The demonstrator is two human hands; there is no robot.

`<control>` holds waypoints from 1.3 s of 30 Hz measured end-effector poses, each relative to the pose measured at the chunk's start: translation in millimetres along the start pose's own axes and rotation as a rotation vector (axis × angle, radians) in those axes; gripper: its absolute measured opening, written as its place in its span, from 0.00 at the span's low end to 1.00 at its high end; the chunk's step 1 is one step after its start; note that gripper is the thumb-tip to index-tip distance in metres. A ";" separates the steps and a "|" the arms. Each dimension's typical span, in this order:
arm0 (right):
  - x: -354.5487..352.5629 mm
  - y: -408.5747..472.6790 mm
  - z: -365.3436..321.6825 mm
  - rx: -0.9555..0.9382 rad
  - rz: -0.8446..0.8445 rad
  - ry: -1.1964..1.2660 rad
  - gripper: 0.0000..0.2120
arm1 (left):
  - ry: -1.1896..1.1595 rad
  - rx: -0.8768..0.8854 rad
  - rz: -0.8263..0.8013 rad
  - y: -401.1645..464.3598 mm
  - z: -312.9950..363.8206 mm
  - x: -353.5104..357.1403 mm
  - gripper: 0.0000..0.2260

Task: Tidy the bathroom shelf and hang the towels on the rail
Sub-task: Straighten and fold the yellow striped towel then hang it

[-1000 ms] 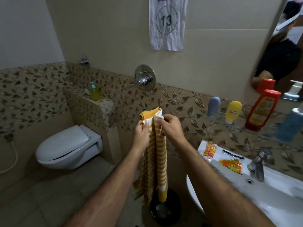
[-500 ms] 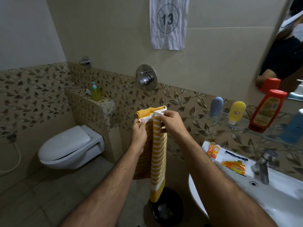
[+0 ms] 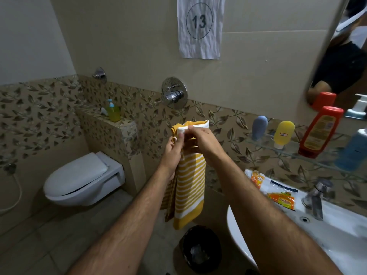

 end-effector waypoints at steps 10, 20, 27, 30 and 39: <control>-94.4 -22.4 -32.6 -0.289 0.342 0.100 0.03 | -0.076 -0.059 0.043 5.3 18.9 17.0 0.16; -176.6 -60.9 -49.6 -0.124 0.021 0.016 0.41 | -0.225 -0.067 -0.271 13.1 63.8 116.0 0.21; -215.2 -99.2 -104.8 -0.208 0.188 -0.123 0.17 | -0.155 0.089 -0.234 12.5 89.3 165.4 0.13; -228.7 -111.0 -121.8 -0.265 0.274 -0.180 0.14 | -0.083 0.228 -0.186 13.8 105.9 174.6 0.10; -280.2 -145.2 -158.9 -0.411 0.602 -0.152 0.05 | -0.186 -0.017 -0.785 -22.7 73.2 254.7 0.44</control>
Point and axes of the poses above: each hand's wrist, its own y-axis towards the middle knuckle, its own x-axis out of the palm, z = x × y, the point moved 9 cm from there along y, towards the middle knuckle, and after that the axes turned 5 degrees about y, right-handed, at the moved point
